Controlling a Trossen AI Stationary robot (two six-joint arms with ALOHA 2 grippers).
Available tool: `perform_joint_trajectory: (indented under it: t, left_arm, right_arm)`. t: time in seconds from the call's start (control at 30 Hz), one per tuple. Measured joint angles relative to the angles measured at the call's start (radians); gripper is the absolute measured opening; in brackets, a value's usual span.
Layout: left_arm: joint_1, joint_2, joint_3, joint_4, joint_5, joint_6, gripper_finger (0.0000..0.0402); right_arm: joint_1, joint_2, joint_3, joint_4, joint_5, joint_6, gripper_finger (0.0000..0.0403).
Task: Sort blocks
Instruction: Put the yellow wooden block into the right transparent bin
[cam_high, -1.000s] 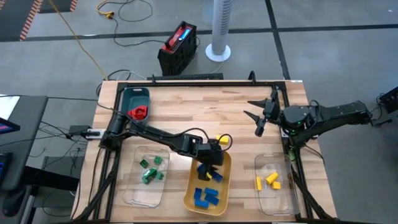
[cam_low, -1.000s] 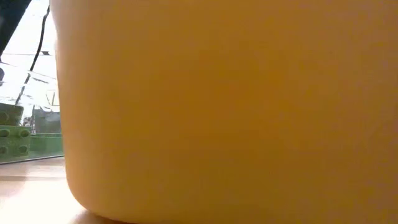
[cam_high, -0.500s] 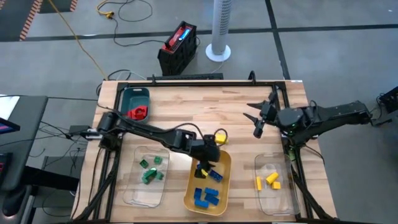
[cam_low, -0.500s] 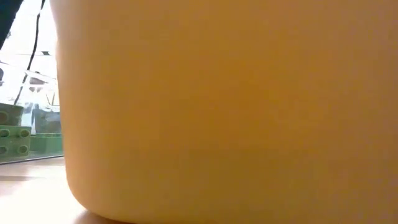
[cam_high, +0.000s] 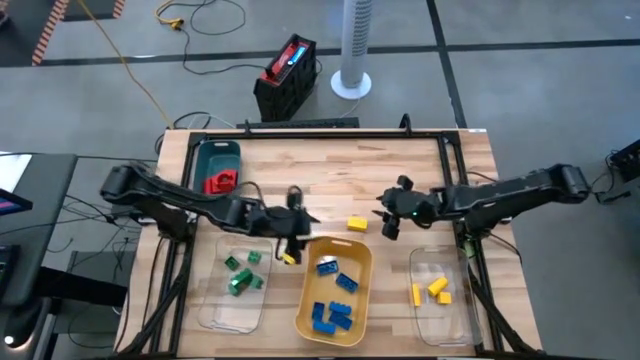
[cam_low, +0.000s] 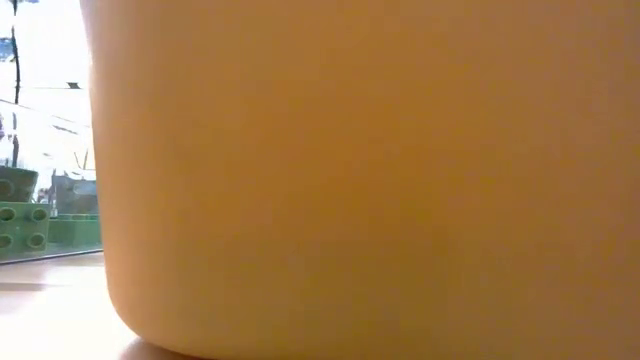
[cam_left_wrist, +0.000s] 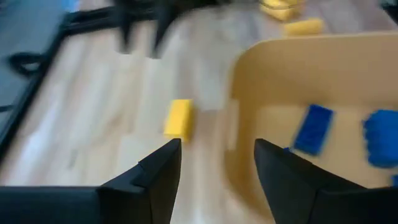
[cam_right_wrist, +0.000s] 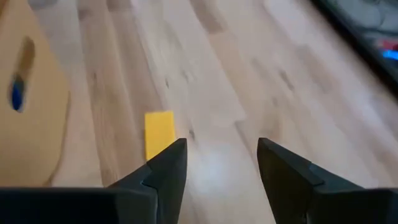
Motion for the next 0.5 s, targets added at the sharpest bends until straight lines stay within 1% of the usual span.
perform_joint_trajectory:
  t: [0.13, 0.23, 0.33, 0.43, 0.5]
  left_arm:
    - [0.01, -0.114, -0.102, 0.0, -0.083, -0.054, 0.0196]
    - [0.011, -0.2, -0.136, -0.006, -0.128, -0.083, 0.0196]
    - [0.011, -0.261, -0.137, -0.039, -0.152, -0.118, 0.0196]
    - [0.011, -0.296, -0.138, -0.056, -0.16, -0.141, 0.0196]
    - [0.011, -0.31, -0.138, -0.069, -0.165, -0.143, 0.0196]
  right_arm:
    - [-0.03, 0.096, -0.026, 0.083, -0.064, -0.017, 0.0209]
    - [-0.048, 0.171, -0.028, 0.141, -0.137, -0.06, 0.022]
    - [-0.062, 0.222, -0.027, 0.186, -0.22, -0.077, 0.0238]
    - [-0.067, 0.265, -0.027, 0.186, -0.232, -0.077, 0.026]
    - [-0.067, 0.294, -0.027, 0.216, -0.232, -0.075, 0.0272]
